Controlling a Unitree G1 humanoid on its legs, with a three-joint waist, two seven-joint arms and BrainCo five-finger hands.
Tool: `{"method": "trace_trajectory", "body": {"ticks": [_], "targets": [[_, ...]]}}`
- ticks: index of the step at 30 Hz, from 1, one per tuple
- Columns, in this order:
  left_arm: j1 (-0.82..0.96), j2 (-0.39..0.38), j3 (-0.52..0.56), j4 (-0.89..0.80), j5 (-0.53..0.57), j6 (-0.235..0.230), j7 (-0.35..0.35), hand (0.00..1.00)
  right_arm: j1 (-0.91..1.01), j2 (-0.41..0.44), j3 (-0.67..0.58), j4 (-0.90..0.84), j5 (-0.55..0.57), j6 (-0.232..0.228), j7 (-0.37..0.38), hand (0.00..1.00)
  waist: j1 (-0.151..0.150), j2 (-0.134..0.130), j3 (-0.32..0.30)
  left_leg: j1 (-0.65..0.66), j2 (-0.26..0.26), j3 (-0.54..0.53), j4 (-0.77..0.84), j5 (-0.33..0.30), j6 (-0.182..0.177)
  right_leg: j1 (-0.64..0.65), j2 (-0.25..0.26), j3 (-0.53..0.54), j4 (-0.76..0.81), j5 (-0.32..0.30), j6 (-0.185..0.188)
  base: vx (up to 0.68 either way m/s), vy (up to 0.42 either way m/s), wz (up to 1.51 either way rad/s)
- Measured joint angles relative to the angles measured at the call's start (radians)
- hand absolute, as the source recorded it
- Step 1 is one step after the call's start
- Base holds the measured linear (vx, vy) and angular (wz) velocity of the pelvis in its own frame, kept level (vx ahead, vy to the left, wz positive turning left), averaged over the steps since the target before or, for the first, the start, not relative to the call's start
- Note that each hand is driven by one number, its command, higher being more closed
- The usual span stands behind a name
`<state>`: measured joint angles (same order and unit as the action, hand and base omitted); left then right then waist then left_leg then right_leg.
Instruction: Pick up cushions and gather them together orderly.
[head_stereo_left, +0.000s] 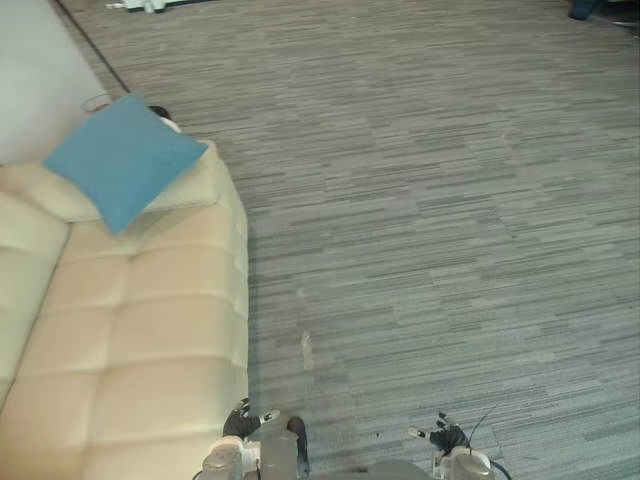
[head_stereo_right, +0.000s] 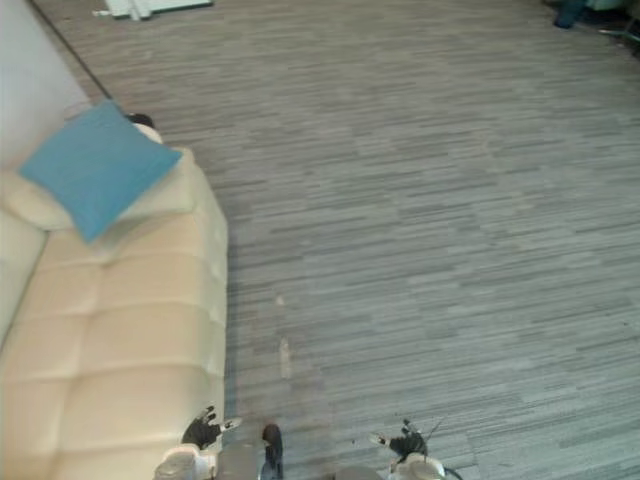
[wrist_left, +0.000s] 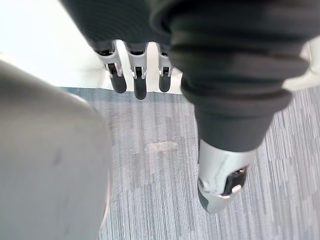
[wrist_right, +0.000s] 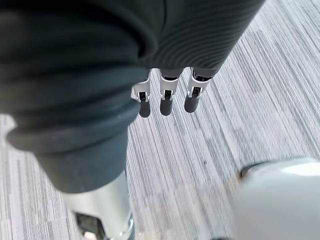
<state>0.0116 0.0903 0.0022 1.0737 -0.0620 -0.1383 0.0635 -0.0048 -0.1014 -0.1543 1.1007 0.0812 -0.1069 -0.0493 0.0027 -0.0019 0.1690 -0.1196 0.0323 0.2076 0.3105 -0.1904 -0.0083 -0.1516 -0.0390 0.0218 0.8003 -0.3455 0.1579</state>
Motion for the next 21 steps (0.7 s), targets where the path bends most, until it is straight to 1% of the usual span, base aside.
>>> {"method": "trace_trajectory", "body": {"ticks": [1, 2, 3, 4, 5, 6, 7, 8, 9, 10, 11, 12, 13, 14, 15, 16, 18, 19, 20, 21], "targets": [[-0.005, 0.004, -0.036, 0.01, 0.0, 0.008, 0.001, 0.0, 0.005, -0.004, 0.0, -0.018, 0.0, 0.0, 0.002, 0.0, -0.006, 0.004, 0.004, 0.064, -0.008, 0.0, -0.03, -0.004, 0.004, -0.036, -0.047, -0.075, 0.072, -0.022, -0.047, 0.54, 0.112, -0.21], [-0.011, 0.0, -0.049, 0.01, 0.0, 0.012, 0.001, 0.0, 0.007, -0.012, 0.001, -0.026, -0.001, -0.005, 0.002, 0.0, -0.013, 0.017, 0.009, 0.131, -0.001, -0.004, -0.075, -0.004, 0.004, -0.048, -0.072, -0.158, 0.044, -0.043, -0.097, 0.45, 0.045, -0.1], [-0.013, -0.002, -0.051, 0.009, 0.0, 0.012, 0.001, 0.0, 0.006, -0.015, 0.001, -0.028, -0.001, -0.006, 0.003, 0.0, -0.014, 0.028, 0.01, 0.152, 0.006, -0.004, -0.095, -0.004, 0.004, -0.059, -0.073, -0.181, 0.018, -0.047, -0.105, 0.47, -0.012, 0.02], [-0.023, -0.004, -0.054, 0.009, 0.0, 0.013, 0.002, 0.0, 0.003, -0.018, 0.001, -0.039, 0.0, -0.007, 0.003, 0.0, -0.015, 0.046, 0.016, 0.2, 0.03, -0.009, -0.139, -0.003, 0.003, -0.092, -0.06, -0.222, -0.086, -0.051, -0.117, 0.38, -0.04, 0.09], [-0.026, -0.004, -0.054, 0.008, 0.0, 0.013, 0.002, 0.0, 0.003, -0.018, 0.001, -0.045, 0.0, -0.008, 0.004, 0.0, -0.016, 0.048, 0.017, 0.209, 0.037, -0.009, -0.148, -0.002, 0.002, -0.106, -0.055, -0.227, -0.119, -0.047, -0.121, 0.48, -0.093, 0.16], [-0.04, -0.005, -0.06, 0.008, -0.001, 0.014, 0.003, 0.0, 0.002, -0.019, 0.0, -0.064, 0.0, -0.009, 0.004, 0.0, -0.018, 0.055, 0.021, 0.233, 0.06, -0.011, -0.171, -0.002, 0.002, -0.157, -0.038, -0.226, -0.225, -0.006, -0.129, 0.59, -0.191, 0.22], [-0.043, -0.005, -0.061, 0.007, -0.001, 0.014, 0.003, 0.0, -0.002, -0.02, 0.0, -0.075, 0.0, -0.011, 0.003, 0.0, -0.024, 0.056, 0.025, 0.254, 0.078, -0.018, -0.18, -0.003, 0.001, -0.203, -0.025, -0.214, -0.356, 0.089, -0.129, 0.5, -0.175, 0.21], [-0.042, -0.005, -0.061, 0.007, -0.001, 0.014, 0.003, 0.0, -0.002, -0.02, 0.0, -0.077, 0.0, -0.011, 0.003, 0.0, -0.025, 0.052, 0.027, 0.267, 0.079, -0.021, -0.186, -0.003, 0.0, -0.209, -0.02, -0.206, -0.408, 0.132, -0.129, 0.54, -0.218, 0.3], [-0.035, 0.004, -0.059, 0.009, 0.0, 0.015, 0.003, 0.0, 0.015, -0.019, 0.0, -0.076, -0.001, -0.01, 0.004, 0.0, -0.029, 0.024, 0.02, 0.308, 0.07, -0.031, -0.185, -0.024, -0.043, -0.195, -0.022, -0.165, -0.546, 0.335, -0.142, 0.59, -0.238, 0.16], [-0.03, -0.029, -0.05, 0.021, 0.0, 0.016, 0.004, 0.0, 0.003, -0.043, -0.007, -0.062, -0.002, -0.008, 0.002, 0.0, -0.023, 0.071, 0.023, 0.33, 0.113, -0.045, -0.164, -0.045, -0.084, -0.202, -0.003, -0.177, -0.451, 0.357, -0.195, 0.59, -0.238, 0.25], [-0.032, -0.035, -0.045, 0.018, 0.001, 0.015, 0.001, 0.0, -0.001, -0.049, -0.007, -0.06, -0.001, -0.004, 0.0, 0.0, -0.025, 0.074, 0.025, 0.315, 0.114, -0.053, -0.134, -0.035, -0.101, -0.207, -0.01, -0.176, -0.42, 0.327, -0.205, 0.53, -0.247, 0.44], [-0.035, -0.051, -0.032, 0.015, 0.001, 0.014, 0.0, 0.0, 0.008, -0.056, -0.015, -0.057, -0.001, -0.002, 0.002, 0.0, -0.043, 0.063, 0.03, 0.291, 0.106, -0.083, -0.043, -0.009, -0.133, -0.191, -0.033, -0.186, -0.375, 0.252, -0.195, 0.47, -0.295, 0.79], [-0.034, -0.078, 0.004, 0.013, 0.001, 0.013, 0.001, 0.0, 0.023, -0.053, -0.028, -0.056, 0.0, 0.003, 0.002, 0.0, -0.048, 0.068, 0.043, 0.2, 0.13, -0.111, 0.219, 0.053, -0.152, -0.121, -0.053, -0.219, -0.353, 0.182, -0.207, 0.47, -0.295, 0.75], [-0.032, -0.083, 0.013, 0.012, 0.0, 0.013, 0.002, 0.0, 0.028, -0.048, -0.025, -0.058, 0.0, 0.003, 0.002, 0.0, -0.047, 0.065, 0.045, 0.167, 0.141, -0.112, 0.298, 0.074, -0.156, -0.102, -0.054, -0.223, -0.357, 0.169, -0.211, 0.54, -0.34, 0.58], [-0.028, -0.089, 0.024, -0.016, -0.001, 0.014, 0.002, 0.0, 0.037, -0.043, -0.026, -0.064, 0.005, 0.004, 0.0, 0.0, -0.044, 0.067, 0.048, 0.063, 0.196, -0.088, 0.544, 0.053, -0.163, -0.026, -0.044, -0.25, -0.385, 0.139, -0.223, 0.4, -0.226, 0.3], [-0.03, -0.088, 0.03, -0.031, -0.001, 0.013, 0.002, 0.0, 0.036, -0.036, -0.025, -0.065, 0.007, 0.002, -0.001, 0.0, -0.038, 0.056, 0.054, 0.007, 0.22, -0.048, 0.645, 0.016, -0.138, 0.041, -0.039, -0.26, -0.417, 0.12, -0.227, 0.47, -0.26, 0.24], [-0.03, -0.09, 0.039, -0.046, -0.003, 0.011, 0.003, 0.0, 0.036, -0.022, -0.029, -0.066, 0.009, 0.001, -0.001, 0.0, -0.027, 0.046, 0.058, -0.046, 0.226, -0.002, 0.642, -0.012, -0.111, 0.114, -0.038, -0.267, -0.469, 0.115, -0.225, 0.3, -0.125, 0.05], [-0.034, -0.09, 0.039, -0.055, -0.011, -0.002, 0.002, 0.0, 0.035, -0.013, -0.029, -0.063, 0.015, 0.001, -0.001, 0.0, -0.01, 0.041, 0.054, -0.095, 0.215, 0.043, 0.538, -0.038, -0.097, 0.167, -0.038, -0.267, -0.524, 0.117, -0.222, 0.31, -0.085, -0.04], [-0.035, -0.09, 0.039, -0.059, -0.013, -0.004, 0.002, 0.0, 0.033, -0.013, -0.029, -0.063, 0.018, 0.001, -0.001, 0.0, -0.007, 0.04, 0.054, -0.108, 0.208, 0.052, 0.489, -0.041, -0.093, 0.182, -0.038, -0.267, -0.539, 0.117, -0.22, 0.38, -0.059, -0.05], [-0.036, -0.09, 0.039, -0.062, -0.015, -0.006, 0.002, 0.0, 0.024, -0.012, -0.03, -0.062, 0.019, 0.002, -0.001, 0.0, -0.004, 0.04, 0.055, -0.122, 0.182, 0.052, 0.368, -0.041, -0.09, 0.21, -0.039, -0.267, -0.567, 0.119, -0.213, 0.41, 0.012, 0.01]]}}
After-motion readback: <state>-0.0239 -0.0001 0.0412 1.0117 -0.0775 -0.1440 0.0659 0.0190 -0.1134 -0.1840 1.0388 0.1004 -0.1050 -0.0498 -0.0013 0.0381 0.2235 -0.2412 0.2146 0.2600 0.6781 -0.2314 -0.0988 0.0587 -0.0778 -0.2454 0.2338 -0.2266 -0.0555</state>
